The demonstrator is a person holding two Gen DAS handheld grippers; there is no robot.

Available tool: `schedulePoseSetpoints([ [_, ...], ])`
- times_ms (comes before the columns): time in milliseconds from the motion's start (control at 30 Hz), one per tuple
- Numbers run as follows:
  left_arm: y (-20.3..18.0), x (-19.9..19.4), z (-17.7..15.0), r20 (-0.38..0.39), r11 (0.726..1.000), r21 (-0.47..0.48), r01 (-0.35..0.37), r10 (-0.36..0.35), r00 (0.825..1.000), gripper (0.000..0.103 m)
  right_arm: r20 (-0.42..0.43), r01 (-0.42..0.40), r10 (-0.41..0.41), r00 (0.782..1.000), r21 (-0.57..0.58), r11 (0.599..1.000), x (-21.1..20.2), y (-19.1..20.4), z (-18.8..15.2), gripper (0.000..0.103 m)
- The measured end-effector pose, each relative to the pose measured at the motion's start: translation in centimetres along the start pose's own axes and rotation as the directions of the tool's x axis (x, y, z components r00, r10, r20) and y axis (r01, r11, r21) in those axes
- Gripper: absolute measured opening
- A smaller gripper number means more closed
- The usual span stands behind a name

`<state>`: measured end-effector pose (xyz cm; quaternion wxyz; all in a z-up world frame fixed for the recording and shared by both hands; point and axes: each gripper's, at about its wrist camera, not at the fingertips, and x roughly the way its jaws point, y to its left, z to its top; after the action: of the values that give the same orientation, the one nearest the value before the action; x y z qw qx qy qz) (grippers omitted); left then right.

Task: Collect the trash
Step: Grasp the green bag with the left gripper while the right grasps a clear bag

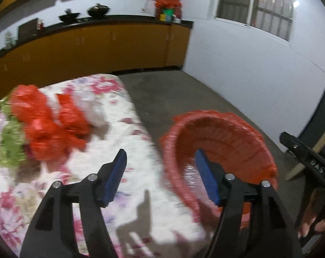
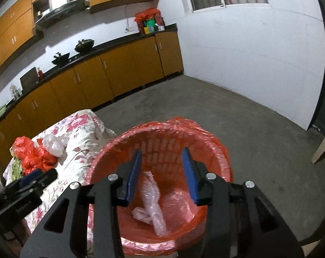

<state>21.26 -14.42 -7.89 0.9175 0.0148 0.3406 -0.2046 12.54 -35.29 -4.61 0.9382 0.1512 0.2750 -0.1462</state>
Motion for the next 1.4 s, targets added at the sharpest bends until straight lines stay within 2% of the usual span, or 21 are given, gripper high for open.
schedulePoseSetpoints([
  [167,3.8,-1.7,-0.1,0.021,0.994,-0.029,-0.101,0.101,0.995,0.070,-0.014,-0.048,0.048,0.999,-0.050,0.998,0.4,2.8,-0.1,0.040],
  [367,9.7,-3.4,-0.7,0.022,0.971,-0.113,-0.212,0.216,0.976,0.070,-0.049,-0.132,0.127,0.991,-0.111,0.985,1.6,7.2,-0.2,0.040],
  [567,15.7,-5.0,-1.2,0.026,0.931,-0.211,-0.299,0.311,0.950,0.070,-0.095,-0.258,0.244,0.965,-0.166,0.952,3.8,13.6,0.2,0.040],
  [700,18.8,-5.6,-0.9,0.029,0.903,-0.262,-0.339,0.359,0.933,0.070,-0.138,-0.337,0.313,0.939,-0.206,0.919,6.2,18.6,0.7,0.040],
  [800,20.5,-5.6,-0.5,0.029,0.890,-0.286,-0.355,0.378,0.925,0.070,-0.171,-0.374,0.342,0.924,-0.217,0.902,8.4,22.0,0.9,0.040],
  [933,22.1,-5.2,-0.2,0.024,0.883,-0.303,-0.358,0.383,0.923,0.069,-0.213,-0.403,0.362,0.907,-0.197,0.894,11.6,25.3,1.6,0.040],
  [1100,23.2,-4.1,0.3,0.015,0.883,-0.311,-0.353,0.375,0.927,0.068,-0.254,-0.396,0.339,0.906,-0.223,0.891,15.0,28.0,1.4,0.040],
  [1267,24.2,-2.6,0.9,0.005,0.885,-0.313,-0.345,0.365,0.931,0.068,-0.298,-0.380,0.303,0.905,-0.244,0.892,17.3,28.5,0.2,0.040],
  [1300,24.4,-2.2,1.1,0.000,0.885,-0.312,-0.345,0.363,0.932,0.068,-0.306,-0.378,0.298,0.904,-0.248,0.892,17.6,28.5,0.0,0.036],
  [1333,24.5,-1.9,1.1,-0.005,0.885,-0.312,-0.346,0.363,0.932,0.068,-0.315,-0.378,0.294,0.902,-0.253,0.891,17.9,28.5,-0.2,0.024],
  [1400,24.8,-1.2,1.3,-0.018,0.884,-0.316,-0.343,0.357,0.934,0.068,-0.330,-0.380,0.287,0.900,-0.265,0.886,18.1,28.2,-0.7,0.016],
])
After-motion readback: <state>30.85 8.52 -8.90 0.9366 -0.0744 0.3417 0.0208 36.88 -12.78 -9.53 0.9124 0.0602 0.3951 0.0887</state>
